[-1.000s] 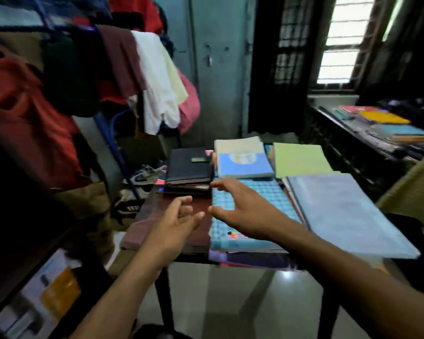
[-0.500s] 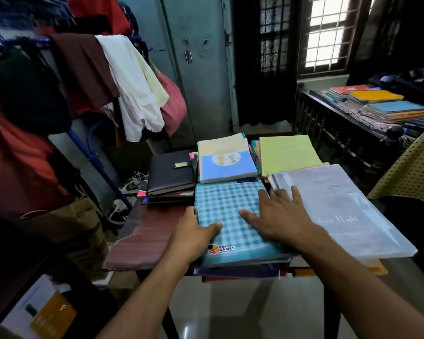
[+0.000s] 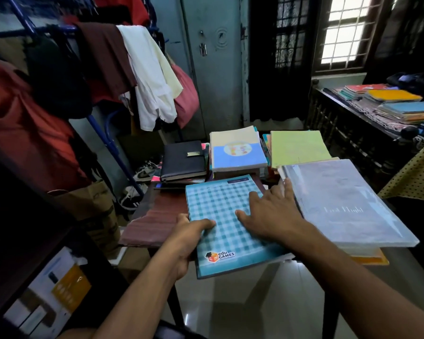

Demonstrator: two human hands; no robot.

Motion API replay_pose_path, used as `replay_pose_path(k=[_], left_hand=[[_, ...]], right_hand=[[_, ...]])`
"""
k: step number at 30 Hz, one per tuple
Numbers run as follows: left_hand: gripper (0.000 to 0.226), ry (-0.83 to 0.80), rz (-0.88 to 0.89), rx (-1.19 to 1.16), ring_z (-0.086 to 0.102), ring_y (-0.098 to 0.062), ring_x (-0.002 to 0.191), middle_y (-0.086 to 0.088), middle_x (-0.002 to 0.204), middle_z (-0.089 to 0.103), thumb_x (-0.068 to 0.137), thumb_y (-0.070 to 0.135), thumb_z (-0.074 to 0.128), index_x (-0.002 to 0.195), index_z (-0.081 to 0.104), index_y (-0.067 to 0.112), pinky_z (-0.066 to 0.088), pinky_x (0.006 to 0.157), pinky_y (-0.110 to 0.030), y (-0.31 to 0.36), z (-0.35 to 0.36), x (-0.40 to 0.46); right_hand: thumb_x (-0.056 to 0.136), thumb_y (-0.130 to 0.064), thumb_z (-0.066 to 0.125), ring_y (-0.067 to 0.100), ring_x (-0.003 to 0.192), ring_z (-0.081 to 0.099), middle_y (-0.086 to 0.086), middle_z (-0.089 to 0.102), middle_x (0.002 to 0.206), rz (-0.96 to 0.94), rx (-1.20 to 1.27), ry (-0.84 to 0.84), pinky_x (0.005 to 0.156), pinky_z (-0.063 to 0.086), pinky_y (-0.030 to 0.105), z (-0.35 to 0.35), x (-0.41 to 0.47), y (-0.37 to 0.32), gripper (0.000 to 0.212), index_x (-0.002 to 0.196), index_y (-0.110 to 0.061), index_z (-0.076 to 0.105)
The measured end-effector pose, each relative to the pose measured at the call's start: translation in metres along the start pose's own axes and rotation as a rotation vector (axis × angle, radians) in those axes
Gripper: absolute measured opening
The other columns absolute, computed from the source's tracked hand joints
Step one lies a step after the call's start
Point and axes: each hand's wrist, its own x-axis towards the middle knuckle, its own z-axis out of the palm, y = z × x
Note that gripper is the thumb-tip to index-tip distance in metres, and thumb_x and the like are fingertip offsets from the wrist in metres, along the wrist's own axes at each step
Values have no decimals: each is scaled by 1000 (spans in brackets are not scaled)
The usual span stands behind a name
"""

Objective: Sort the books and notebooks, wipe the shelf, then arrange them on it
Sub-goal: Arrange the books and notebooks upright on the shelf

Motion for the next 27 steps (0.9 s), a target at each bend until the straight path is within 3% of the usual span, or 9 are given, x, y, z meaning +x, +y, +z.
replay_pose_path(k=[3,5,8,10,13,17,19,23,27], left_hand=[[35,59,58,-96,77,-27,75,-15,107,74,93,10,70,119,46,14,60,57,-38,3,-15,-10],[31,104,124,-137,77,-26,74,-13,104,75,95,8,67,119,49,13,59,54,-35,3,-36,-19],[34,165,223,-177,77,-27,83,-8,103,77,98,10,64,128,53,19,59,60,-36,0,-87,-40],[49,222,303,-211,76,-28,92,-2,112,77,99,7,61,142,48,28,60,64,-37,-8,-133,-57],[75,320,371,-318,74,-27,103,2,125,72,100,3,57,155,28,44,62,70,-37,-19,-200,-88],[64,535,441,-375,73,-30,104,-1,124,72,100,-1,56,143,40,44,62,70,-41,-42,-298,-140],[64,666,431,-396,73,-32,104,-5,124,72,99,-3,56,144,42,40,63,75,-45,-61,-337,-164],[56,988,362,-388,73,-26,92,-8,112,72,94,-10,59,135,47,26,62,73,-39,-100,-396,-209],[51,1376,164,-210,72,-26,95,-7,111,72,86,6,73,120,46,34,61,84,-50,-150,-432,-262]], right_hand=[[99,-68,25,38,142,32,20,47,148,-35,13,-28,122,1,59,-1,-7,-19,71,143,-15,44],[97,-70,31,38,135,38,21,50,143,-107,70,-25,118,19,52,-5,-9,-34,71,141,-16,44],[93,-70,43,34,129,42,15,51,137,-265,235,-28,106,35,44,-3,-6,-73,70,143,-20,41],[90,-66,54,30,127,46,8,48,134,-388,373,-66,105,40,39,2,-2,-114,73,148,-25,37],[90,-53,67,19,125,53,-3,46,129,-543,625,-102,96,39,25,8,-1,-188,67,147,-28,41],[91,-38,72,16,128,49,-1,47,140,-746,753,-142,86,31,18,16,-25,-311,59,144,-23,49],[89,-32,76,17,127,51,1,49,140,-839,771,-141,86,30,16,27,-44,-364,57,140,-20,54],[87,-25,78,20,129,51,6,51,140,-1058,731,-206,91,29,13,50,-76,-451,54,136,-16,59],[88,-29,75,25,128,53,11,49,142,-1315,581,-306,98,37,23,74,-117,-536,54,138,-18,57]])
